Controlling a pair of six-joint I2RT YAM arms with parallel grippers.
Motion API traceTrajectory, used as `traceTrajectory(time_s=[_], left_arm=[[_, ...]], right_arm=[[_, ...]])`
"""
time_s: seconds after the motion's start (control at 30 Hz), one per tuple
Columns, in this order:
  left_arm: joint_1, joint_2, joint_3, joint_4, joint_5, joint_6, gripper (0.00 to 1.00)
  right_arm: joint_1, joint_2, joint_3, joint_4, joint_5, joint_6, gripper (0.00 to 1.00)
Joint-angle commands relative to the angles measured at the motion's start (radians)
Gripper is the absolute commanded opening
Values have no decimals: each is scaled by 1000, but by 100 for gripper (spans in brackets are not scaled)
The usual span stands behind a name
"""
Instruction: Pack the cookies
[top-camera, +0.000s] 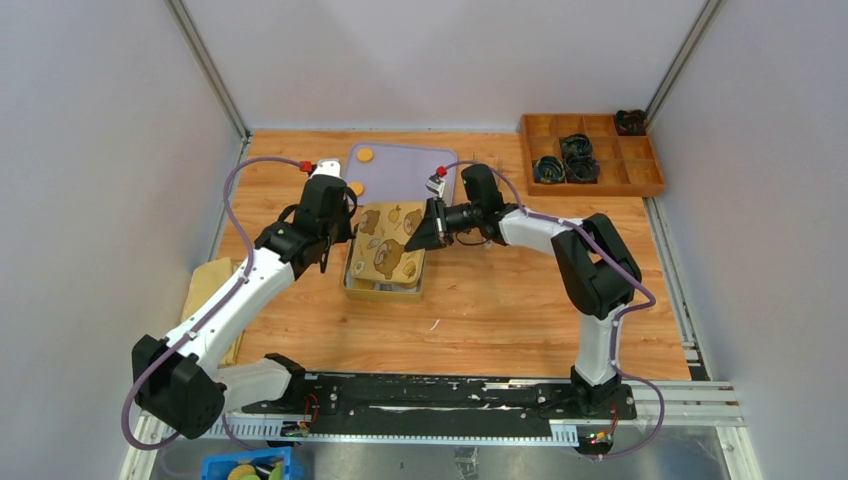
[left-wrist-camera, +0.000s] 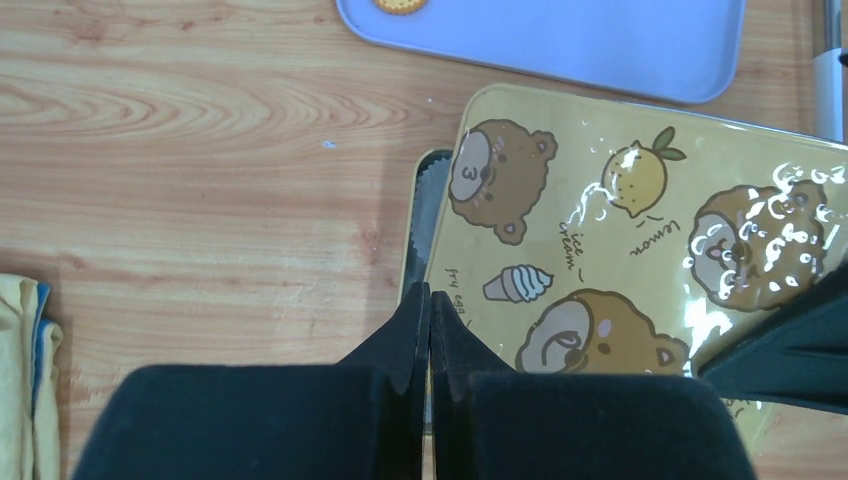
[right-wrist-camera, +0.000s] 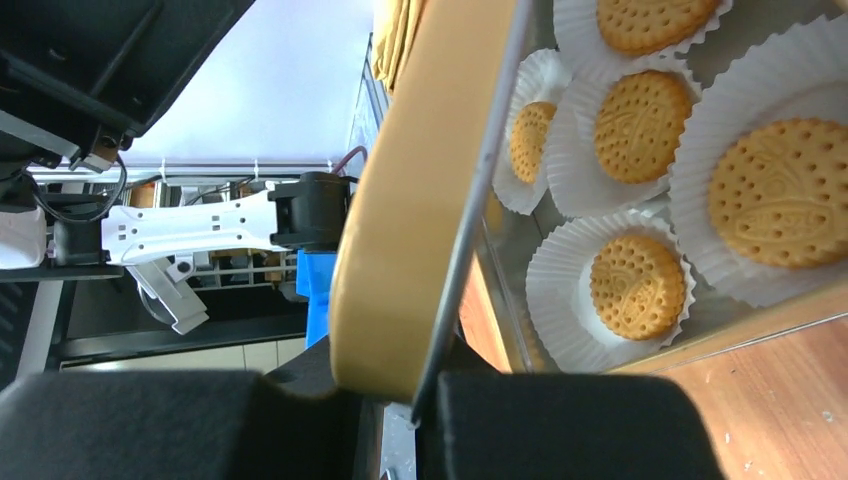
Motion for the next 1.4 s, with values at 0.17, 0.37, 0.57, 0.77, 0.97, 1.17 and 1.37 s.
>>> traceTrajectory(time_s=[0.17,0.37,0.57,0.77,0.97,1.17,1.37], left_arm=[[-3,-5,-8,33,2,4,0],[-3,-10,5,33,17,7,0],[-3,-14,11,30,10,9,0],[-3,-14,14,28,3,9,0],[-3,-20,13,22,-11,13,0],[-3,-23,11,18,-20,17,0],[-3,-15,7,26,-8,13,0]], right_arm=[[18,0,13,27,4,55,0],[29,-107,106,-115,40,-4,0],[33,-94,157,-95,9,52,0],[64,11,126,41,-14,146,0],[75,92,132,135,-24,207,0],[74,100,79,160,-34,238,0],[67,86,-7,108,-32,202,0]])
